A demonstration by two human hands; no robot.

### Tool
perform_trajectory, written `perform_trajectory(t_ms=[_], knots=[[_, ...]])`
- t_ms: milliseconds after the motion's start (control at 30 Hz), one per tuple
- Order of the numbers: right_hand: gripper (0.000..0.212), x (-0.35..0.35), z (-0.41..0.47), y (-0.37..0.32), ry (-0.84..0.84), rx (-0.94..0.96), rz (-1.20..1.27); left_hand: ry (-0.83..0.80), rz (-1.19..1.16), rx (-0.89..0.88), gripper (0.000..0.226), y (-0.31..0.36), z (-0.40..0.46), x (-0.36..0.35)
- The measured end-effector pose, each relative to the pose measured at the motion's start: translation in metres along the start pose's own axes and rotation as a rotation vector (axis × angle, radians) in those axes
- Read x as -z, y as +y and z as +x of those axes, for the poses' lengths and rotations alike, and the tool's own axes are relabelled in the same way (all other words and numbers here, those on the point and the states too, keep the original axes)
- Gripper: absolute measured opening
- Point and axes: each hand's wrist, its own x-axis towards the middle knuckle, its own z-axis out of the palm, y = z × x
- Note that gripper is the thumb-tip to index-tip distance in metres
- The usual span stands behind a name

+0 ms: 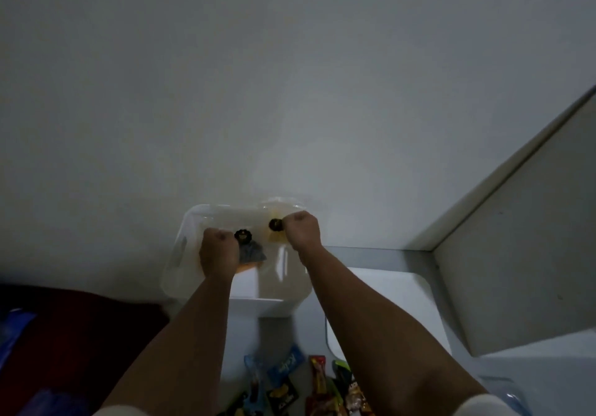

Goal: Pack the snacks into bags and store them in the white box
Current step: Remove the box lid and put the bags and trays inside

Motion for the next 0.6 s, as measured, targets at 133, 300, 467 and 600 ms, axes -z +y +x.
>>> perform_trajectory(t_ms=[133,300,467,600], knots=[[0.032,-0.022,0.017,0.029,-0.098,-0.176,-0.155,-0.053,-0.001,0.071,0.030,-0.032,0.030,-0.014],[0.034,-0.048,0.048,0.059,-0.112,-0.257,-0.192,-0.157,-0.009,0.194,0.032,-0.054,0.062,-0.041],[0.030,-0.067,0.069,0.077,-0.058,-0.261,-0.238,-0.170,-0.047,0.263,0.019,-0.066,0.078,-0.057],[0.043,-0.076,0.079,0.094,-0.006,-0.295,-0.188,-0.195,-0.105,0.289,0.018,-0.065,0.074,-0.056]])
